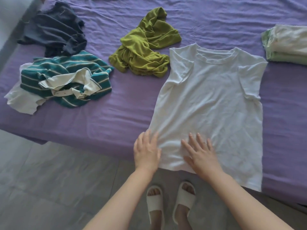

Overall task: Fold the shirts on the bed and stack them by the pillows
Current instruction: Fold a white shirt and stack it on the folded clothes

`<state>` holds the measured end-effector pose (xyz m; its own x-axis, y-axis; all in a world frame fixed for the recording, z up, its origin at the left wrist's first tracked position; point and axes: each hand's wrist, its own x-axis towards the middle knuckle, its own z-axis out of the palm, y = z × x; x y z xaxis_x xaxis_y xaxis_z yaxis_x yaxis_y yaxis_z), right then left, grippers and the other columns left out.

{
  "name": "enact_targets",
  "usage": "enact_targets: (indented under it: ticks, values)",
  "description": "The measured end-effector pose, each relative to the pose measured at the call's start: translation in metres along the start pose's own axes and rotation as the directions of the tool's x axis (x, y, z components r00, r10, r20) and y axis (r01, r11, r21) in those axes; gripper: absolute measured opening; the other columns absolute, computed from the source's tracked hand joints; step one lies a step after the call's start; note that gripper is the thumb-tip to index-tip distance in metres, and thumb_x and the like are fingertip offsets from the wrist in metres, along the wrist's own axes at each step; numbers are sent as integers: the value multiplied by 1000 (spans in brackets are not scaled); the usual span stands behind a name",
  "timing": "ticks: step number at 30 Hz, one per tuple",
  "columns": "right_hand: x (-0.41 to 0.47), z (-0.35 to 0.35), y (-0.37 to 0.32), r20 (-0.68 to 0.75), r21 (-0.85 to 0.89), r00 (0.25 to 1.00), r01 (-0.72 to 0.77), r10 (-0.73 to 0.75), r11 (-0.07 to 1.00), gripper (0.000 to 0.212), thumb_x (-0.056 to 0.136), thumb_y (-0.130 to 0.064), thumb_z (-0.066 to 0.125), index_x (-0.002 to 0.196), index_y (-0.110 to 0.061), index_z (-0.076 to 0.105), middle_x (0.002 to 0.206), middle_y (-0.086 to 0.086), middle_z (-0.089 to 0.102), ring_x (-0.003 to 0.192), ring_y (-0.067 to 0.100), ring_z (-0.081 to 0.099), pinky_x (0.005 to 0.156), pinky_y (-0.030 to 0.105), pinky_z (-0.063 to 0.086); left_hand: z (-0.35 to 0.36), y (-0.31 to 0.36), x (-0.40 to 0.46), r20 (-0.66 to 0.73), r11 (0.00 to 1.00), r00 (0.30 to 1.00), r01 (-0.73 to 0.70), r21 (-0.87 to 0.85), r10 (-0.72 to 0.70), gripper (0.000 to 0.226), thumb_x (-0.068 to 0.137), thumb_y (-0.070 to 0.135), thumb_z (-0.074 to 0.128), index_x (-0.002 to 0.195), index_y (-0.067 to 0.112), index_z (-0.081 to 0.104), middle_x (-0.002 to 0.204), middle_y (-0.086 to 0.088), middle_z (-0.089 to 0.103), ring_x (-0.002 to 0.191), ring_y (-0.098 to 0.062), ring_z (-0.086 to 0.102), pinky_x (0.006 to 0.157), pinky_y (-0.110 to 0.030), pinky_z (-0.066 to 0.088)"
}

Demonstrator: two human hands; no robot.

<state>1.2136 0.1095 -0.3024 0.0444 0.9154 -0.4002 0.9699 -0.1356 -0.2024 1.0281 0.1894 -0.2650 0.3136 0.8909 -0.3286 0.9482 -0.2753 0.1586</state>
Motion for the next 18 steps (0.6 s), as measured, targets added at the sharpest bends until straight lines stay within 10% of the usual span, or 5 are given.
enact_targets:
  ticks: [3,9,13,18]
  values:
    - [-26,4,23,-12,34,995,-101,101,994,56,95,-46,38,146,-39,17,158,1,8,146,26,-3,115,47,-2,11,30,-1,178,935,926,-349,64,334,59,96,41,41,148,34,15,159,-1,1,146,-25,-5,117,-46,-3]
    - [-93,7,87,-3,113,886,-461,464,880,64,95,-21,41,144,-49,10,159,1,-3,145,27,-11,116,48,5,41,87,-9,409,755,719,-648,102,562,68,92,43,45,147,39,5,157,-5,-20,141,-31,-24,110,-58,-15]
    - [-116,-1,95,-108,335,766,-572,634,748,65,82,4,51,135,-33,47,154,14,21,132,36,31,101,44,38,60,120,-20,473,602,584,-788,134,660,79,88,47,49,147,40,-4,150,-2,-32,138,-32,-31,101,-61,-25]
    - [-128,2,101,-141,413,742,-557,655,720,54,76,9,57,121,-19,62,135,17,46,111,37,48,86,42,47,70,126,-22,453,578,596,-792,195,663,84,89,29,50,144,42,-13,143,1,-39,121,-29,-51,101,-64,-23]
